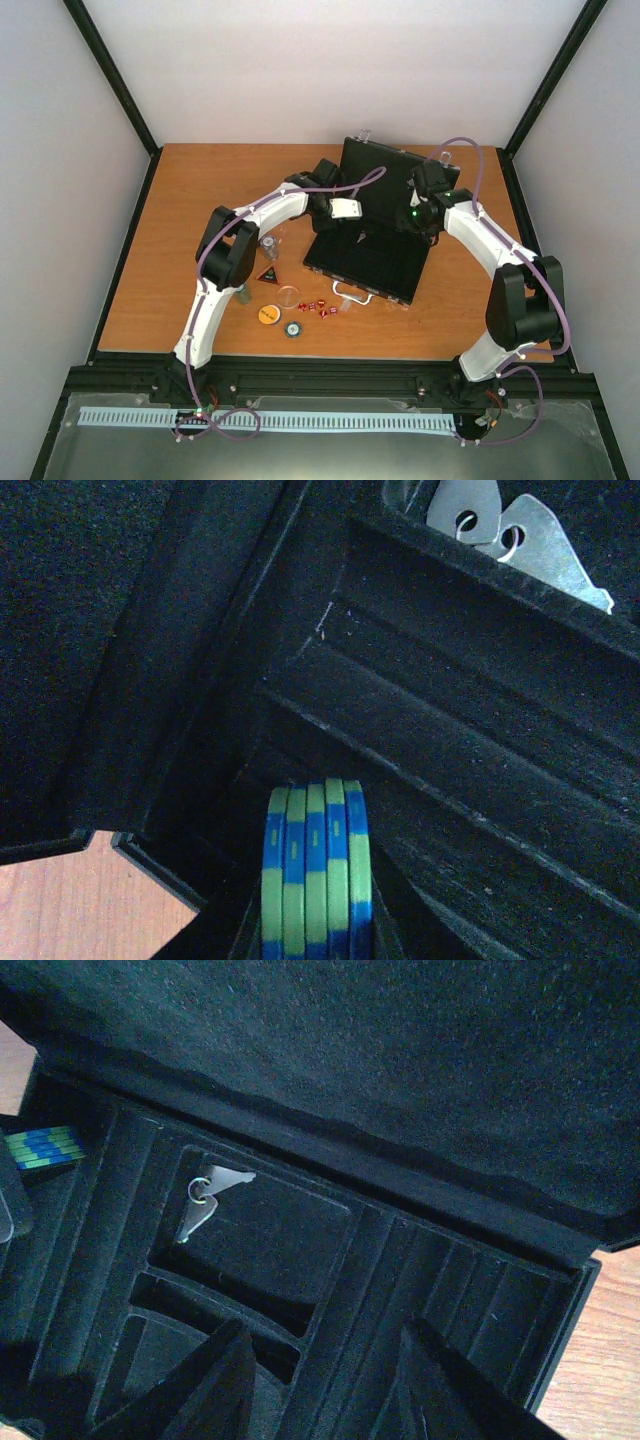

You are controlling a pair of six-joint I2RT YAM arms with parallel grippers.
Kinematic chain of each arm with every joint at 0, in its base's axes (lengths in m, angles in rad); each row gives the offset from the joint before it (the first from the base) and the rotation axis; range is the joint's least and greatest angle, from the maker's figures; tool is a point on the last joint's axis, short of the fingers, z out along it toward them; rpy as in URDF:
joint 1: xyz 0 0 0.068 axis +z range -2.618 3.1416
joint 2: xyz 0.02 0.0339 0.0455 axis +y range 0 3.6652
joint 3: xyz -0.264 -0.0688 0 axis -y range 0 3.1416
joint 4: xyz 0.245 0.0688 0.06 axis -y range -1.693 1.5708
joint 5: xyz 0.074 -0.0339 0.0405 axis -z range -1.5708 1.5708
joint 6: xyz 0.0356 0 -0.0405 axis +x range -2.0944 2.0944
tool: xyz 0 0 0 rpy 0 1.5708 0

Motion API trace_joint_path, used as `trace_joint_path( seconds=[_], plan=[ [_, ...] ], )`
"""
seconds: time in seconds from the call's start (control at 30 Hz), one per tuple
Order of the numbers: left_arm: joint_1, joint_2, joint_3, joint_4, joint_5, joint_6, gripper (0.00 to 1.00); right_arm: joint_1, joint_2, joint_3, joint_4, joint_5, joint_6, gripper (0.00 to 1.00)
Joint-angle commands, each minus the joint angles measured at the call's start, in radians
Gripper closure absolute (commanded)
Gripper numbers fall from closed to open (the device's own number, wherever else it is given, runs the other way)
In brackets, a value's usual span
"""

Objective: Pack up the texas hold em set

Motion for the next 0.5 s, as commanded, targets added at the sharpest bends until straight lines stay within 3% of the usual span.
trace_joint_path(
  seconds=[0.0,0.47],
  plan=[
    [-0.003,0.013,-0.011,-0.003,0.011,0.053,0.91,-0.008,-0.004,-0.022,0.009,-0.003,-0.010,0.58],
    [0.000,0.033,-0.037,0.057,-0.107,0.083,0.68,-0.008,-0.028,-0.065,0.015,-0.016,-0.017,0.58]
  ],
)
